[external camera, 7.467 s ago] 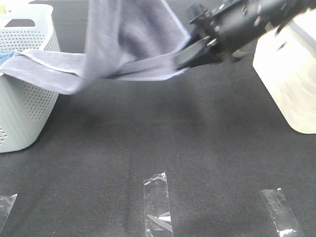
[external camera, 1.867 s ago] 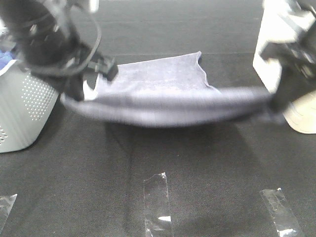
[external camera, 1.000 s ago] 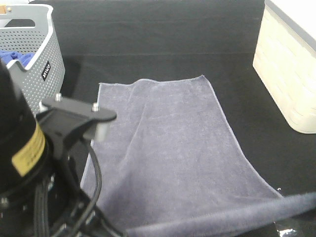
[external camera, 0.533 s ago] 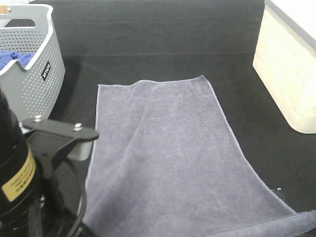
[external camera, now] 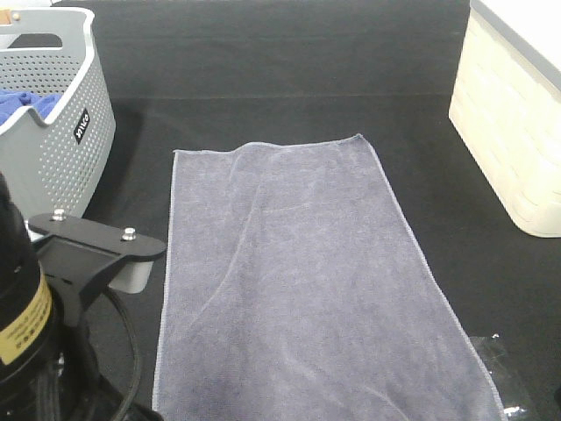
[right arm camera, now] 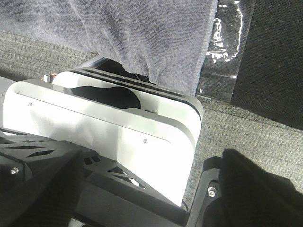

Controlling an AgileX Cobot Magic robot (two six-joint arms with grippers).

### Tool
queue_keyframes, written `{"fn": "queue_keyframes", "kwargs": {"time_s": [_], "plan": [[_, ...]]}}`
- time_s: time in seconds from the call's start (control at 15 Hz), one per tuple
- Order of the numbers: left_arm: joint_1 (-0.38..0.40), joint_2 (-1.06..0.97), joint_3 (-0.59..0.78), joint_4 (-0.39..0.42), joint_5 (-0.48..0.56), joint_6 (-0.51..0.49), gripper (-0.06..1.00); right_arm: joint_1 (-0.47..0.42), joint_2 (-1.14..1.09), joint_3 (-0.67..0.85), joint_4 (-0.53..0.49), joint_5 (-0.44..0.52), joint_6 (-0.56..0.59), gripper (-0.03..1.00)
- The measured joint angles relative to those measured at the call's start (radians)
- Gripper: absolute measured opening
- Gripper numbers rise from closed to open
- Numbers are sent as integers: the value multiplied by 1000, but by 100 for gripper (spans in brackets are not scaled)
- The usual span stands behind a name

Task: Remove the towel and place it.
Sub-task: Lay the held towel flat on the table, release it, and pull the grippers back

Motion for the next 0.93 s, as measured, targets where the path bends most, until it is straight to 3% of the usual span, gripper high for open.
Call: {"fn": "queue_keyframes", "kwargs": {"time_s": [0.47, 0.67, 0.93], "plan": [[31, 0, -42, 150, -20, 3, 75, 0, 10, -82, -7, -10, -20, 74], [165, 0, -107, 234, -131, 52, 75, 0, 100, -175, -13, -48, -23, 74], [393, 8, -184, 232, -314, 196, 76, 0, 277, -337, -13, -113, -35, 65]]}}
